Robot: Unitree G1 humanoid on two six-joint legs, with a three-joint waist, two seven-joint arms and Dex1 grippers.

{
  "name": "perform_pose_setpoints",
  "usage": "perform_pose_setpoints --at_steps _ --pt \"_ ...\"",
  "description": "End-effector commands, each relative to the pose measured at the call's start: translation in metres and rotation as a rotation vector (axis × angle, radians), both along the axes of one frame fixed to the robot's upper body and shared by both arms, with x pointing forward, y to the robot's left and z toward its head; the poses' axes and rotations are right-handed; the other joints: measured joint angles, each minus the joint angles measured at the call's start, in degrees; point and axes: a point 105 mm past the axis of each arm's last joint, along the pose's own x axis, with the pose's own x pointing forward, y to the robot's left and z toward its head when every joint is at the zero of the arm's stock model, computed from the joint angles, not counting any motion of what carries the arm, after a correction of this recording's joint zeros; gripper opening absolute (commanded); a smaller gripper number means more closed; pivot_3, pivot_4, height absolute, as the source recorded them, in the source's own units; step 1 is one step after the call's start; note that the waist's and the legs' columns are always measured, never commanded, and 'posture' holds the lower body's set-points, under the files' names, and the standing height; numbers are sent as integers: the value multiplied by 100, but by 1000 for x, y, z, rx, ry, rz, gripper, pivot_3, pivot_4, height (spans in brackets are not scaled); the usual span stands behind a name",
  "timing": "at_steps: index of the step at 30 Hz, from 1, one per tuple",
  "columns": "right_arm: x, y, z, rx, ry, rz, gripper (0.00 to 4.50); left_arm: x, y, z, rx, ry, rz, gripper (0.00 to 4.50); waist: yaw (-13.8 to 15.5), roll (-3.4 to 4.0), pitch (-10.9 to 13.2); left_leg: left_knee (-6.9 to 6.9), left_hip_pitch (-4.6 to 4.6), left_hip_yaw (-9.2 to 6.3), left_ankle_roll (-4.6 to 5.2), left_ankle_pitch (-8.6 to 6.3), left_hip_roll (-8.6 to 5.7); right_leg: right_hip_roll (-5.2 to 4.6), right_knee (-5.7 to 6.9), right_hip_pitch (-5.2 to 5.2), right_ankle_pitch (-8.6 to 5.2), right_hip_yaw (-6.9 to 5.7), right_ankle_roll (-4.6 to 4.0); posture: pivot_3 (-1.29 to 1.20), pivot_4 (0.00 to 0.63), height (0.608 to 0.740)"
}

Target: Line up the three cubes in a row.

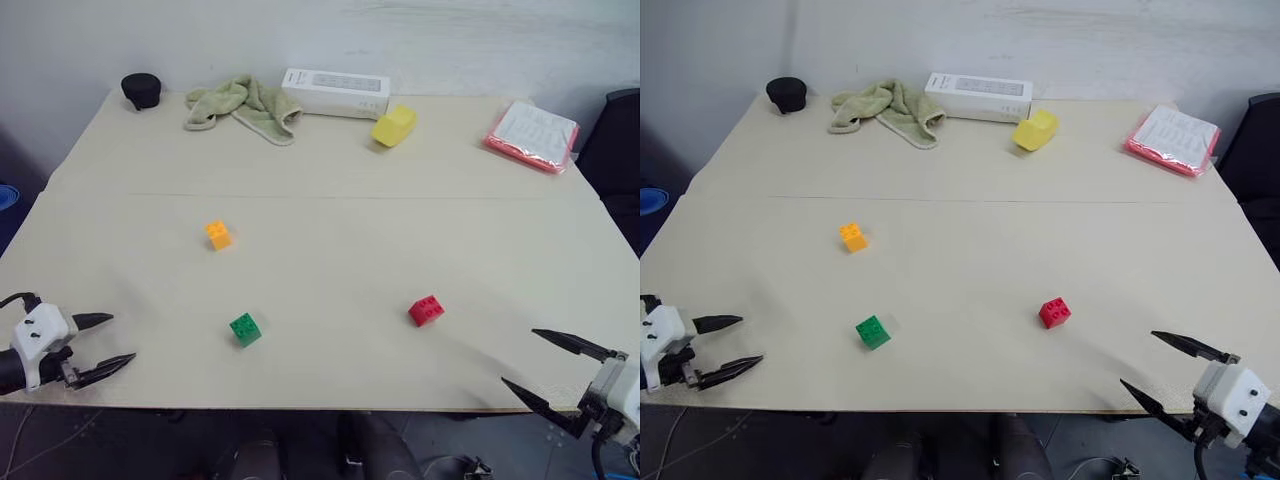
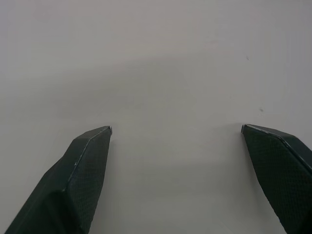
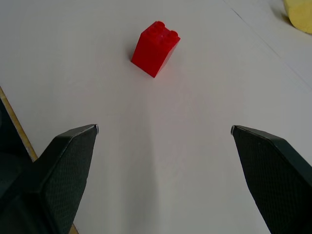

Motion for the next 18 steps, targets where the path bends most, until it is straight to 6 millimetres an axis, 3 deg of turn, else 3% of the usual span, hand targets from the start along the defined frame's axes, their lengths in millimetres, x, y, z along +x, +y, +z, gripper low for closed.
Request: perform_pose_setpoints --at_steps 1,4,7,12,15,18 --pt "8 5 8 41 -60 -21 4500 2 -10 11 -28 -41 -39 4494 -6 0 0 -4 5 1 -3 1 0 0 0 0 -1 0 -1 0 150 740" --pt "9 5 13 104 -77 -63 4500 16 -29 33 -173 -78 -46 4494 11 1 1 -11 9 5 -8 6 -1 0 5 -1 -1 3 -2 0 150 740" --pt "4 5 22 194 -120 -152 4500 31 -71 61 -313 -80 -187 4494 112 0 0 -16 8 -7 -18 15 -2 0 8 0 -3 -2 -5 0 150 740" --pt "-13 1 16 242 -142 -326 4500 25 -121 61 -223 -37 -458 4494 140 24 -13 -30 15 2 -42 29 -8 1 5 1 -4 9 -6 0 150 740" --pt "-21 16 4 290 -131 -371 4500 37 -145 75 -312 -104 -496 4494 122 24 -13 -41 18 3 -46 32 -4 10 10 -2 -8 10 -12 0 150 740" --pt "-15 29 0 331 -127 -375 4500 45 -158 80 -369 -130 -512 4494 76 23 -13 -36 15 5 -39 35 -5 12 23 4 -8 16 -12 0 150 740"
